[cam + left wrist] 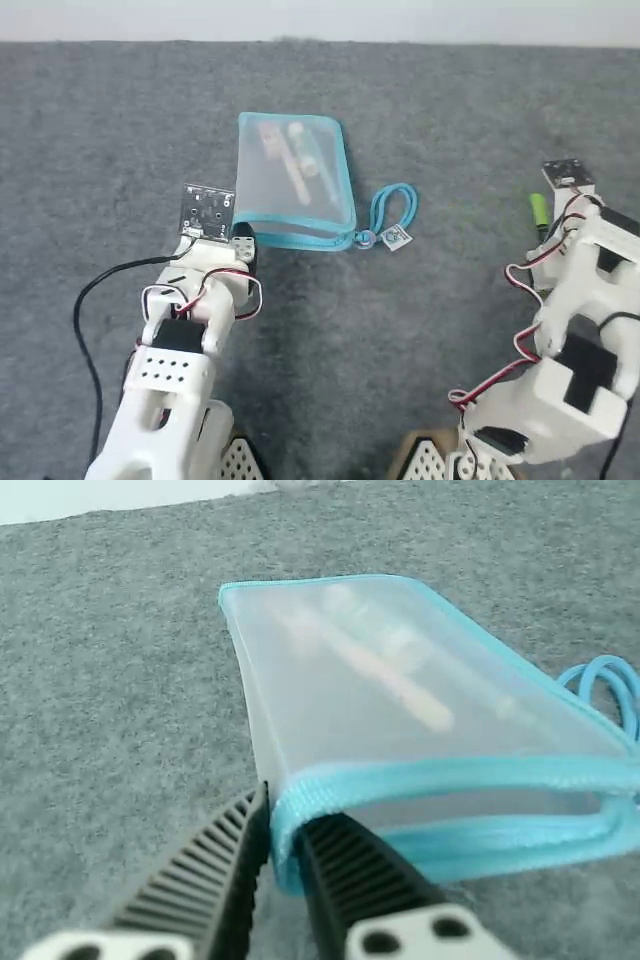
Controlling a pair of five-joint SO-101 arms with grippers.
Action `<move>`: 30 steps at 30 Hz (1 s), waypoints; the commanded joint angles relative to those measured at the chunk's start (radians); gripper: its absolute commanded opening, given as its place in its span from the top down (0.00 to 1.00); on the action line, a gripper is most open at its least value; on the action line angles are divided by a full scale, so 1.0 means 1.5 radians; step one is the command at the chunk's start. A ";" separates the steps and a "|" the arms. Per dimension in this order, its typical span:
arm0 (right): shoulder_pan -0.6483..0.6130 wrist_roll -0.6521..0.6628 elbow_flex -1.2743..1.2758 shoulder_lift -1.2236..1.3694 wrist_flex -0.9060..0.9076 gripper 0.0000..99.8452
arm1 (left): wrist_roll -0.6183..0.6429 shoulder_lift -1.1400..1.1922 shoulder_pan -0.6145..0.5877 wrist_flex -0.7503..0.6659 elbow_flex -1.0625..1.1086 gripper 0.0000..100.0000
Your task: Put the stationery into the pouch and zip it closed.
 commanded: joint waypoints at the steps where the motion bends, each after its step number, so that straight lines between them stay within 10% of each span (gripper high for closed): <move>1: 0.014 0.031 -0.002 -0.010 0.034 0.88 | 0.009 -0.009 0.004 0.001 -0.011 0.99; 30: 0.047 0.034 0.010 0.091 -0.069 0.99 | 0.009 -0.010 0.004 0.001 -0.011 0.99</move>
